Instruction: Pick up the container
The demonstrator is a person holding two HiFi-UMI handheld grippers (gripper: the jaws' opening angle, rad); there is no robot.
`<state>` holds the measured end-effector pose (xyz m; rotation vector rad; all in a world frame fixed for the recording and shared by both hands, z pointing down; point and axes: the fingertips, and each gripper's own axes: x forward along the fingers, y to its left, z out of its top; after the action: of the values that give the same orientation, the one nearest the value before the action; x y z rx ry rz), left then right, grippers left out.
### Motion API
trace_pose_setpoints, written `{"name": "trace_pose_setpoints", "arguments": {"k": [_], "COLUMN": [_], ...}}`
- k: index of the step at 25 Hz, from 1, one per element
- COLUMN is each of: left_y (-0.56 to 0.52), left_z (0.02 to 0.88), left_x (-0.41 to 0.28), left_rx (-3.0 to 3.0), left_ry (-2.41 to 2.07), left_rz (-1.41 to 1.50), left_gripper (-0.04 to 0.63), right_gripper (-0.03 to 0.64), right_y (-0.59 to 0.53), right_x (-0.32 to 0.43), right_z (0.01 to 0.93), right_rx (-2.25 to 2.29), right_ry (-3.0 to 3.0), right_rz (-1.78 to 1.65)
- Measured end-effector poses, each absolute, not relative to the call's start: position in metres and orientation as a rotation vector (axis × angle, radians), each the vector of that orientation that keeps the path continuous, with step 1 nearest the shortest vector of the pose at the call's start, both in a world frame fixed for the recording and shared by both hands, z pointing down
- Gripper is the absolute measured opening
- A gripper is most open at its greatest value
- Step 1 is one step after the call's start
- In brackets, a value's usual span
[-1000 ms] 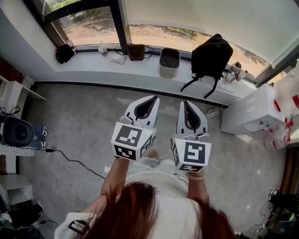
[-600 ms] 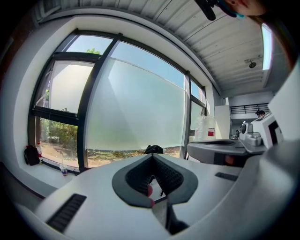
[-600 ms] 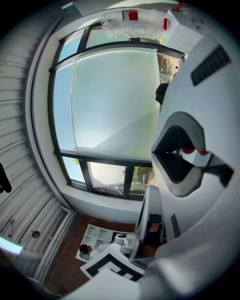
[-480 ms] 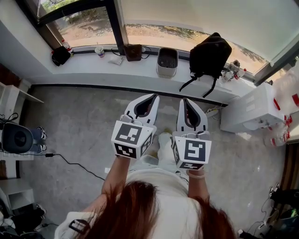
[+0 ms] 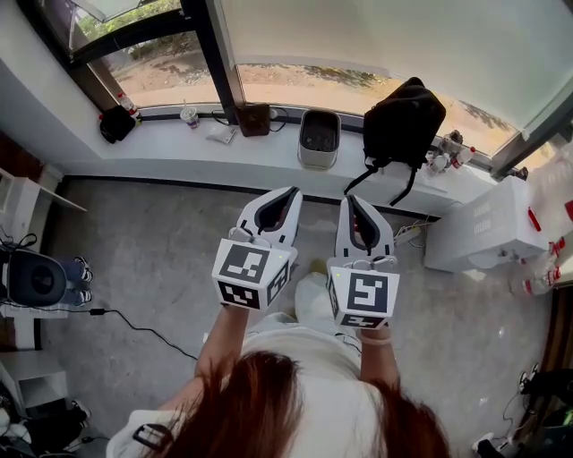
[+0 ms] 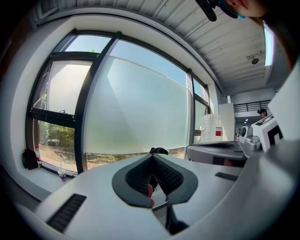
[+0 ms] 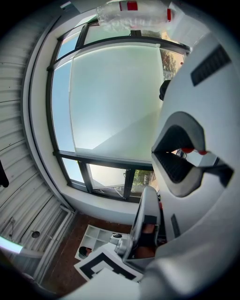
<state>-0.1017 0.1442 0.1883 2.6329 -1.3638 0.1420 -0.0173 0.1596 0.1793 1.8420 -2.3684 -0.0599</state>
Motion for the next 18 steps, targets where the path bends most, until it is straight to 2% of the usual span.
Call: {"name": "trace_pose_setpoints", "arguments": {"k": [18], "left_y": [-0.004], "left_z": [0.206], "left_x": [-0.045], "left_rx": [2.591], "left_ry": [-1.382], "left_rz": [0.145], "left_gripper": [0.014], "right_gripper": [0.021], "right_y": [0.007], "right_x": [0.037], "right_z": [0.202], "right_rx": [1.762], "right_ry": [-2.396], "right_rz": [-0.05]}}
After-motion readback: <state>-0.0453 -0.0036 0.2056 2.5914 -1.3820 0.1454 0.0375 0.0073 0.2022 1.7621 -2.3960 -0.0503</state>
